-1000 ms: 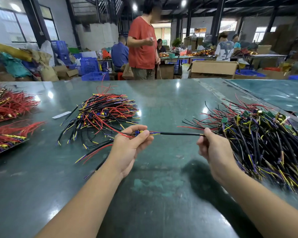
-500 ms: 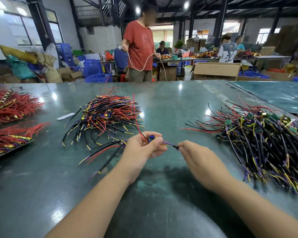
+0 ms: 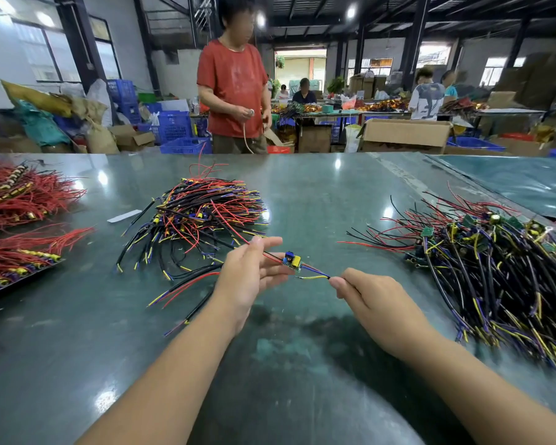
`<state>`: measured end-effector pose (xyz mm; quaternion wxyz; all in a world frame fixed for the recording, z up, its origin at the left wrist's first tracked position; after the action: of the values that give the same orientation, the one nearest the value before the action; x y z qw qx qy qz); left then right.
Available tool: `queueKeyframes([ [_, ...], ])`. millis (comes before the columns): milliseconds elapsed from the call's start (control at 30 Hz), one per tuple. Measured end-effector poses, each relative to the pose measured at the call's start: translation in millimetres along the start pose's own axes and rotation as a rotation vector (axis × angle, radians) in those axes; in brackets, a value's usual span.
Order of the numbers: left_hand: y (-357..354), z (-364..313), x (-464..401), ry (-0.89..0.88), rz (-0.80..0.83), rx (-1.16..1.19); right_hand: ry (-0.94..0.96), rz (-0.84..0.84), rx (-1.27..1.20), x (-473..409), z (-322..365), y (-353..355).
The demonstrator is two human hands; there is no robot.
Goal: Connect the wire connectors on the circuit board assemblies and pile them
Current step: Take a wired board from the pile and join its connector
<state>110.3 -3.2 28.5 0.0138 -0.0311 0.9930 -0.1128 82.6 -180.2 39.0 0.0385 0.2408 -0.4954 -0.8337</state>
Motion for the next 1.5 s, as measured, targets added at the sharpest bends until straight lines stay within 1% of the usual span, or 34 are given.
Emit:
queueKeyframes([
  [100, 8, -3, -2, 0.0, -0.039, 0.024, -0.003, 0.009, 0.011, 0, 0, -2],
  [200, 13, -5, -4, 0.018, -0.036, 0.041, -0.028, -0.004, 0.035, 1, -8, 2],
  [267, 8, -4, -2, 0.03, 0.008, 0.031, -0.026, -0.016, 0.066, 2, -9, 5],
  [367, -12, 2, 5, 0.033, 0.115, 0.011, 0.026, -0.028, 0.086, 3, 1, 5],
  [467, -24, 6, 10, 0.029, 0.195, 0.05, 0.04, 0.009, 0.093, 2, 9, -2],
  [567, -23, 6, 8, 0.04, 0.213, 0.122, 0.032, 0.075, 0.024, 2, 11, -10],
  [633, -21, 7, 6, 0.047, 0.205, 0.125, 0.027, 0.082, -0.036, 2, 11, -11],
  [700, -18, 8, 5, 0.049, 0.181, 0.094, 0.016, 0.092, -0.046, 3, 9, -12],
  [800, -11, 9, 3, 0.031, 0.111, 0.034, 0.024, 0.149, -0.054, 4, 11, -18],
  [900, -1, 6, 1, 0.002, 0.032, 0.028, 0.064, 0.181, -0.141, 7, 20, -22],
  [1067, 1, 8, 0, 0.039, 0.031, -0.002, 0.086, 0.167, -0.205, 8, 20, -20],
  [1167, 2, 11, -1, 0.064, 0.013, -0.149, 0.077, 0.125, -0.209, 6, 13, -16],
  [1233, 6, 7, -2, 0.021, -0.023, -0.3, 0.064, 0.097, -0.205, 4, 8, -14],
  [1300, 8, 3, -2, -0.031, -0.044, -0.393, 0.07, 0.094, -0.186, 3, 6, -14],
  [1400, 10, -2, -2, -0.077, -0.064, -0.417, 0.098, 0.098, -0.161, 2, 8, -16],
  [1500, 11, -6, -1, -0.096, -0.092, -0.36, 0.126, 0.098, -0.136, 2, 14, -15],
])
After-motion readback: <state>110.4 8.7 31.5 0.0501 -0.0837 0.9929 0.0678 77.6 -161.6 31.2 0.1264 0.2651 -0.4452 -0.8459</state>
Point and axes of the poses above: each hand's wrist, its own x-axis away from the middle knuckle, its own y-axis out of the back of the hand, z = x × y, the point moved 10 cm from there along -x, towards the middle knuckle, and after that the axes turned 4 degrees about y, right-handed, at the moved point
